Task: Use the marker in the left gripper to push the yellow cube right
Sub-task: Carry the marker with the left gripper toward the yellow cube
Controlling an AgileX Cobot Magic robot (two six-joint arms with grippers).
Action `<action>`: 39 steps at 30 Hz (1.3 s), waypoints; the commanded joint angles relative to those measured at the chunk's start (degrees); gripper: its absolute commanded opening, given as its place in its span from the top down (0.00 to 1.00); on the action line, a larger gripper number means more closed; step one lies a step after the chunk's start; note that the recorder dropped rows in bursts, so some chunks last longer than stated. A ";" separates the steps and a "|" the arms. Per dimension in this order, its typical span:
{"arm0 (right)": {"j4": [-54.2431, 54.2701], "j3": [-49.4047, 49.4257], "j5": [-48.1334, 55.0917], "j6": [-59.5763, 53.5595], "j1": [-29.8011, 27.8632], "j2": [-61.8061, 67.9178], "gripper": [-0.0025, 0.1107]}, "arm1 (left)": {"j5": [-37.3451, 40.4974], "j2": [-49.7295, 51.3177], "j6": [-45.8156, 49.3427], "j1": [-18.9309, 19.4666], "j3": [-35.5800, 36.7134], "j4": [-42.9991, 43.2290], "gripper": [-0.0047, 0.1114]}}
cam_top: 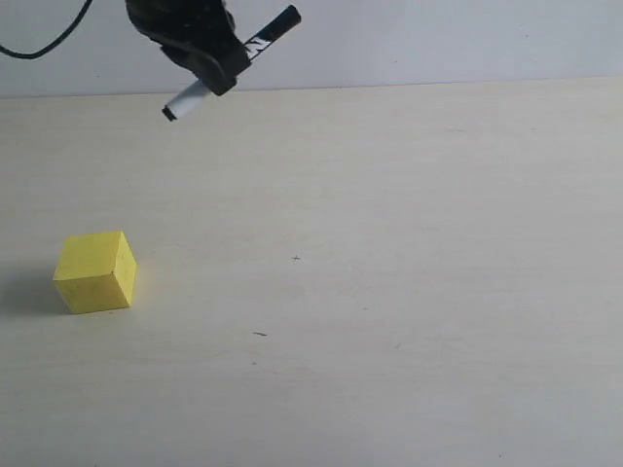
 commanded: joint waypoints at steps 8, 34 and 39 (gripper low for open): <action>-0.36 0.24 -0.04 -0.15 -0.37 -0.34 0.98 | -0.01 -1.19 11.30 5.03 1.23 10.65 0.96; -0.36 0.24 -0.04 -0.15 -0.37 -0.34 0.98 | -4.05 -4.16 44.84 30.18 31.04 11.75 0.96; -0.36 0.24 -0.04 -0.15 -0.37 -0.34 0.98 | -14.35 -4.00 46.40 34.28 35.25 11.56 0.96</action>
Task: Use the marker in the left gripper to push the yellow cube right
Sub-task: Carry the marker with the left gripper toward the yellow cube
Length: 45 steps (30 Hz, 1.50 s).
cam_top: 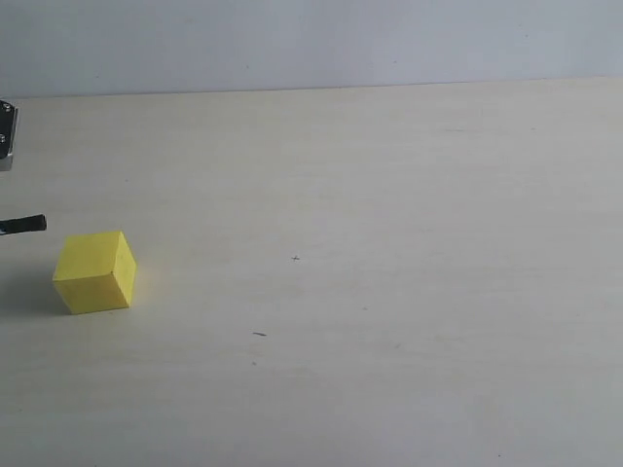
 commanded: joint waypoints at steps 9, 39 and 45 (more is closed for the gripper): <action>-0.36 0.24 -0.04 -0.15 -0.37 -0.34 0.98 | -5.75 3.39 4.29 2.81 1.62 -1.36 0.96; -0.36 0.24 -0.04 -0.15 -0.37 -0.34 0.98 | -4.67 9.72 5.17 4.19 4.21 2.42 0.96; -0.36 0.24 -0.04 -0.15 -0.37 -0.34 0.98 | -8.18 9.05 9.59 4.06 6.25 0.53 0.96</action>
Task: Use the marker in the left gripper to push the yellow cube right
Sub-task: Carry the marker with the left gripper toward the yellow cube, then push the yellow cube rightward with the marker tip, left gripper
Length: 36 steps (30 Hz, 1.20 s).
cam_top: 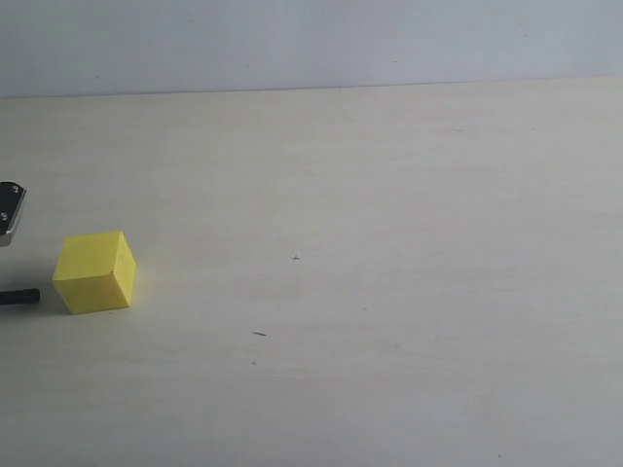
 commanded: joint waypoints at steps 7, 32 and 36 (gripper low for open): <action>-0.36 0.24 -0.04 -0.15 -0.37 -0.34 0.98 | -4.83 -0.93 6.01 0.01 1.16 -6.82 0.96; -0.36 0.24 -0.04 -0.15 -0.37 -0.34 0.98 | -6.02 -1.06 8.62 -7.05 0.95 -13.13 0.96; -0.36 0.24 -0.04 -0.15 -0.37 -0.34 0.98 | -5.82 -1.47 8.17 -4.97 0.95 -12.87 0.96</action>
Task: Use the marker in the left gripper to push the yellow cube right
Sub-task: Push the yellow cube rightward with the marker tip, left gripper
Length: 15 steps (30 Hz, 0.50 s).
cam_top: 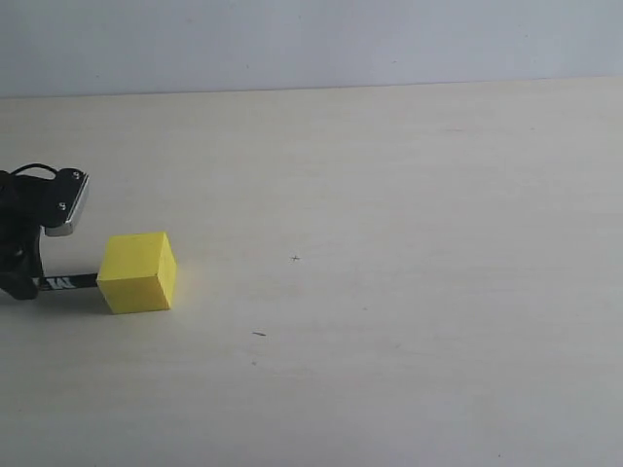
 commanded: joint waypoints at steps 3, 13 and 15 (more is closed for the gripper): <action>-0.36 0.24 -0.04 -0.15 -0.37 -0.34 0.98 | 1.30 -1.18 -1.07 4.67 0.01 -0.42 0.96; -0.36 0.24 -0.04 -0.15 -0.37 -0.34 0.98 | 1.56 -1.26 -0.77 5.83 0.01 0.75 0.96; -0.36 0.24 -0.04 -0.15 -0.37 -0.34 0.98 | 1.47 -1.26 -0.77 4.24 0.01 0.75 0.96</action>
